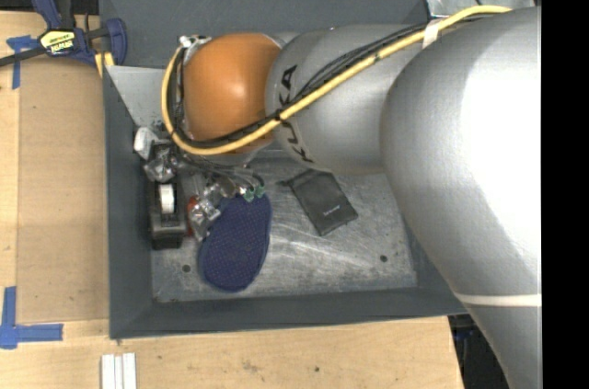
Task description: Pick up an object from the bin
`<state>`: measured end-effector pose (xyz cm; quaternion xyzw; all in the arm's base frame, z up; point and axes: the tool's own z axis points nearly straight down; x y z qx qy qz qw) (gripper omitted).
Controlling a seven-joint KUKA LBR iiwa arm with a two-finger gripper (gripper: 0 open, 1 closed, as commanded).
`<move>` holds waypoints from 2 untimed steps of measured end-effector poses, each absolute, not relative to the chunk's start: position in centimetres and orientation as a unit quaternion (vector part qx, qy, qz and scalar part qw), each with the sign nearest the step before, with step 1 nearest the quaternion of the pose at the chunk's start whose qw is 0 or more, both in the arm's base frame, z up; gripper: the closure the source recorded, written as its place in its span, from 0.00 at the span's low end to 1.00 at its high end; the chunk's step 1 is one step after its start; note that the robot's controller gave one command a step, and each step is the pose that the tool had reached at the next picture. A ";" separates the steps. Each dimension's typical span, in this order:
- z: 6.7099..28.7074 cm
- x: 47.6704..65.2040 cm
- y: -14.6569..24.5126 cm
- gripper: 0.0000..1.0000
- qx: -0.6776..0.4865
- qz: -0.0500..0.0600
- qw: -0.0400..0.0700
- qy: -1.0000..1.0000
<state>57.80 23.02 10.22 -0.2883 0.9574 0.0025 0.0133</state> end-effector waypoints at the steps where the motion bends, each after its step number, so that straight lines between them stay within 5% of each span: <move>1: 10.3 58.5 22.8 0.00 -0.393 0.000 0.022 0.919; 2: 9.3 58.1 23.2 0.00 -0.450 0.001 0.012 0.893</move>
Offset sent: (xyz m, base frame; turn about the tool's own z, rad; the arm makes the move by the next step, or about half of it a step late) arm -0.0003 -0.0072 -0.0258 -0.2925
